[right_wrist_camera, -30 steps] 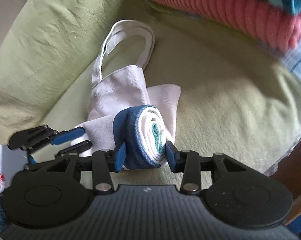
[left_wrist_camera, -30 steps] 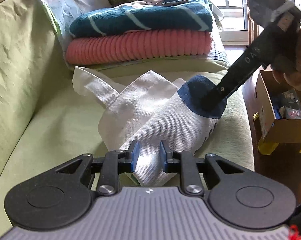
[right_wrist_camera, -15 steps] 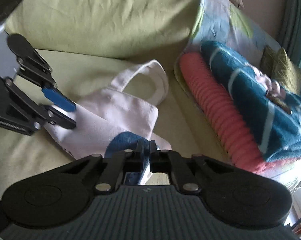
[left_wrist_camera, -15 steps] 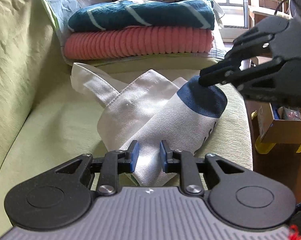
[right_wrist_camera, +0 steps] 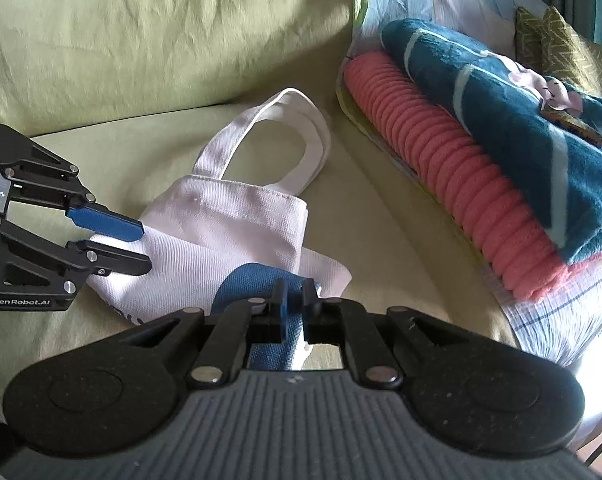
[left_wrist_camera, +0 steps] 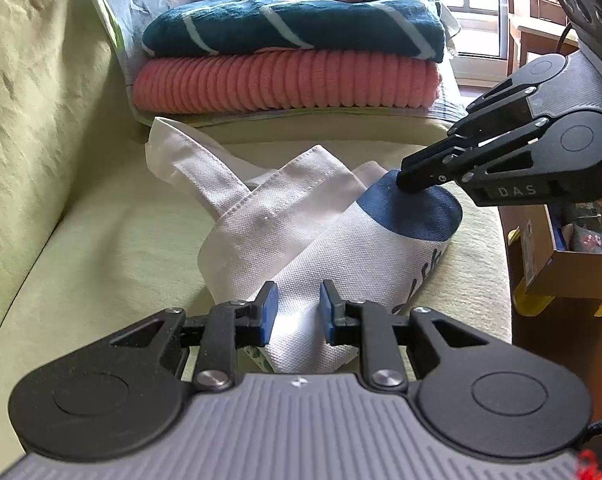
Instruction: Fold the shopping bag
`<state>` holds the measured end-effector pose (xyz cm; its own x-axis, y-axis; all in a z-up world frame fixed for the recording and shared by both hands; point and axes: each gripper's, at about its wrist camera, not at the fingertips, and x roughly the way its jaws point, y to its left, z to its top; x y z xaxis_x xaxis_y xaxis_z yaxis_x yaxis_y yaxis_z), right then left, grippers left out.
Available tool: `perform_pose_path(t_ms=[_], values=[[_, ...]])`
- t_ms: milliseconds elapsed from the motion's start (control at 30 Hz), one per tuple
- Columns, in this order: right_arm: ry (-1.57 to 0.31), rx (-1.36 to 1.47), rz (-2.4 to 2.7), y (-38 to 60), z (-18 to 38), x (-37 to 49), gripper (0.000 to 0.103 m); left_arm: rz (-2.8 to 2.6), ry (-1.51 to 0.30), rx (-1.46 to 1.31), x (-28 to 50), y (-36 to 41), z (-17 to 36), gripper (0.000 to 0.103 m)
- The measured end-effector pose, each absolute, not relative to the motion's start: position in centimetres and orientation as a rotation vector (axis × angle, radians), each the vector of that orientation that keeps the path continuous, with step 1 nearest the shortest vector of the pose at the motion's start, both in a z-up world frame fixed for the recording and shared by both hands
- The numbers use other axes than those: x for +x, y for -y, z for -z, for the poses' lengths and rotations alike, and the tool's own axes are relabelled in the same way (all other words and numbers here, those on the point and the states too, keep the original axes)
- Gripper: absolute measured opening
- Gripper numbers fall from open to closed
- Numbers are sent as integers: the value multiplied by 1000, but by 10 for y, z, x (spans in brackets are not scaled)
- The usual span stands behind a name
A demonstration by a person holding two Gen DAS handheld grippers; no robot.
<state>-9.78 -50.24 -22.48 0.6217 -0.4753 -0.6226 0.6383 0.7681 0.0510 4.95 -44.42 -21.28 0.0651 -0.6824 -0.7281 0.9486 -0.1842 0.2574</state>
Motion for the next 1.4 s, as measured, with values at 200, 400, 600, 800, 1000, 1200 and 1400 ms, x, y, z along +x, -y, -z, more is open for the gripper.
perform_pose_path(t_ms=[200,400,600,800,1000,1200,1400], values=[[-619,293,640,503,224,-97,6,1516,-394,903,49,445,212,26],[-614,301,634,504,225,-96,6,1512,-393,901,48,445,212,26],[-618,300,632,505,225,-96,6,1501,-333,934,42,444,212,30],[-620,302,631,508,226,-98,6,1483,-143,1026,25,428,205,48],[-620,297,629,508,226,-98,7,1504,116,1232,4,391,214,48],[-621,299,626,508,226,-100,7,1428,347,1490,-3,378,251,49],[-623,294,621,509,226,-100,7,1360,527,1574,0,385,280,57]])
